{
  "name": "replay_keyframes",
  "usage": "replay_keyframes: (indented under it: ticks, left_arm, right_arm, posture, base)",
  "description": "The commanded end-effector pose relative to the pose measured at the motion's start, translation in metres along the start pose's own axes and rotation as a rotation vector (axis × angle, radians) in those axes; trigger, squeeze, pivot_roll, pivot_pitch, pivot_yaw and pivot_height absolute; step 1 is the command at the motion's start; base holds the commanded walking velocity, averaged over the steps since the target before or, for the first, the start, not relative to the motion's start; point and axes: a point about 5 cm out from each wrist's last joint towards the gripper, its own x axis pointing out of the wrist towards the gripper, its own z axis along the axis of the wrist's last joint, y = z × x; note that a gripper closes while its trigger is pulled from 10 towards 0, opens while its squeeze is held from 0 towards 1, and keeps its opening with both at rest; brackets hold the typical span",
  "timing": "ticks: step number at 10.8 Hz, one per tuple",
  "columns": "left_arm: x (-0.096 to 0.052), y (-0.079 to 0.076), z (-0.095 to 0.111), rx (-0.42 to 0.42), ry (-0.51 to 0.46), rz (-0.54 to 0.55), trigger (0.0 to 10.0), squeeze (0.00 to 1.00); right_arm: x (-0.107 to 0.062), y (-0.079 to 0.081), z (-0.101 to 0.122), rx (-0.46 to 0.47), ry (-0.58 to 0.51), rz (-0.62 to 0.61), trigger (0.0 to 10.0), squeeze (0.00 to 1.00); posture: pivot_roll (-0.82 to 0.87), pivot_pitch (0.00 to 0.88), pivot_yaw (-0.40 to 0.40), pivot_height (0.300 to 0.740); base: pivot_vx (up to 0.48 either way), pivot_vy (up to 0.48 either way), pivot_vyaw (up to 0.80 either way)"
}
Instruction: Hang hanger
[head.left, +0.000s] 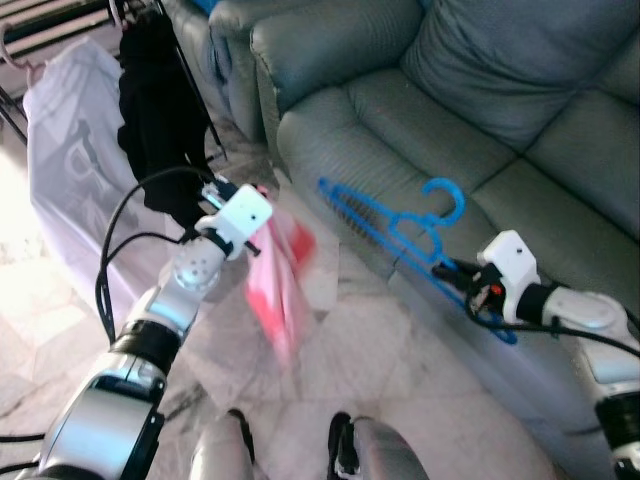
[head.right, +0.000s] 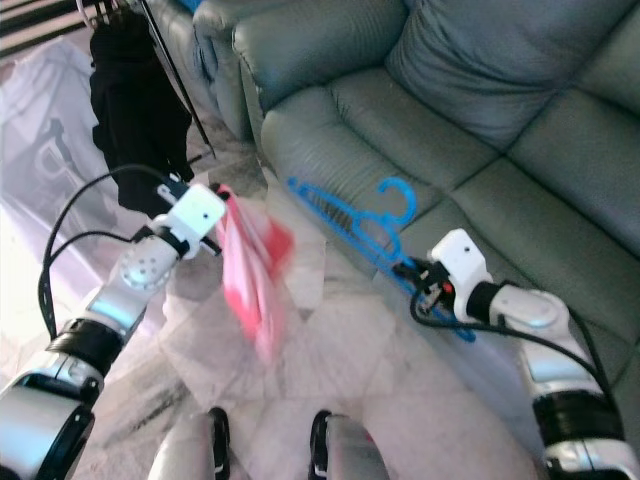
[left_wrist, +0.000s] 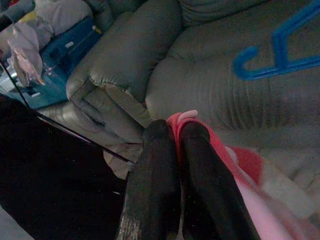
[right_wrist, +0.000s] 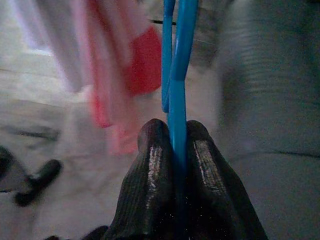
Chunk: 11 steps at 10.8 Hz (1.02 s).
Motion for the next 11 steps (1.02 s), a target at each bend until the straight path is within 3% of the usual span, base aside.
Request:
replay_keyframes:
  ticks: [1, 4, 7, 11]
  left_arm:
    - [0.002, 0.001, 0.005, 0.036, -0.024, -0.005, 10.0, 0.00]
    - [0.000, -0.009, 0.013, 0.020, -0.125, -0.096, 10.0, 0.00]
    - [0.001, -0.010, 0.015, 0.040, -0.146, -0.092, 10.0, 0.00]
    - [0.001, -0.009, 0.019, 0.040, -0.178, -0.112, 10.0, 0.00]
  right_arm:
    - [-0.005, 0.001, 0.007, -0.006, -0.015, 0.041, 10.0, 0.00]
    - [-0.006, 0.010, 0.010, 0.028, -0.009, 0.149, 10.0, 0.00]
    - [-0.010, 0.025, 0.007, 0.078, 0.010, 0.247, 10.0, 0.00]
    - [-0.019, 0.030, 0.005, 0.112, 0.038, 0.295, 10.0, 0.00]
  posture:
    - [-0.04, 0.182, -0.029, 0.740]
    - [-0.03, 0.186, -0.031, 0.740]
    - [-0.04, 0.190, -0.030, 0.740]
    - [-0.05, 0.195, -0.030, 0.740]
  base:
    - [0.000, 0.000, 0.00]
    - [0.000, 0.000, 0.00]
    - [0.000, 0.000, 0.00]
    - [0.000, 0.000, 0.00]
